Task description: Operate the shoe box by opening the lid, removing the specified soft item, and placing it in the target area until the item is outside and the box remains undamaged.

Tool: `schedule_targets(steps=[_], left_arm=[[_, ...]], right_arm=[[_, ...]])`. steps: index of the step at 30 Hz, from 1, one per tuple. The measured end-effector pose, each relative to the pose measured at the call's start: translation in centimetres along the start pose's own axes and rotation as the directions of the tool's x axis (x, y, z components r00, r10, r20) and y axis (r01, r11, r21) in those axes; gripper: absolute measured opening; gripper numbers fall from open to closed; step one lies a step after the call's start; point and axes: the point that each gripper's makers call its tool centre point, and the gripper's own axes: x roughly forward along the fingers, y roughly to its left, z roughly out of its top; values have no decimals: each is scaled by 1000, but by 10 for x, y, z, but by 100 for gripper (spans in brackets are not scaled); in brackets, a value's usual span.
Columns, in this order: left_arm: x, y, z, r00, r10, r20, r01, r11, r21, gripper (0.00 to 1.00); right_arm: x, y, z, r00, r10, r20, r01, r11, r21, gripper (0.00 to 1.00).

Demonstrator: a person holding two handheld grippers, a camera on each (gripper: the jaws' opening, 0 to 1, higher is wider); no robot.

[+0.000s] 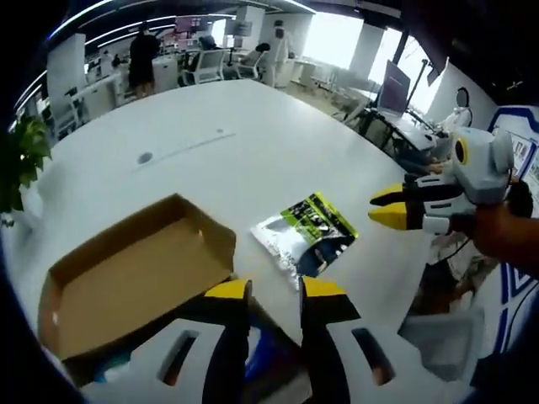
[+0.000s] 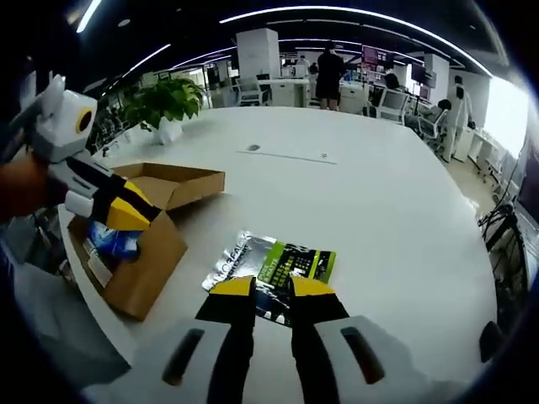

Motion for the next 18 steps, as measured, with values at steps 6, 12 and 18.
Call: schedule_targets(steps=[6, 12, 18], left_arm=[[-18, 19, -13, 1000, 24, 1, -24, 999, -28, 21], [-38, 41, -26, 999, 52, 10, -51, 997, -60, 21], [-56, 60, -43, 997, 77, 8, -76, 992, -98, 21]], right_arm=[[1, 26, 10, 1000, 21, 9, -21, 1000, -20, 13], [6, 53, 18, 999, 47, 12, -47, 998, -36, 13], [15, 85, 24, 997, 77, 7, -76, 995, -59, 13]])
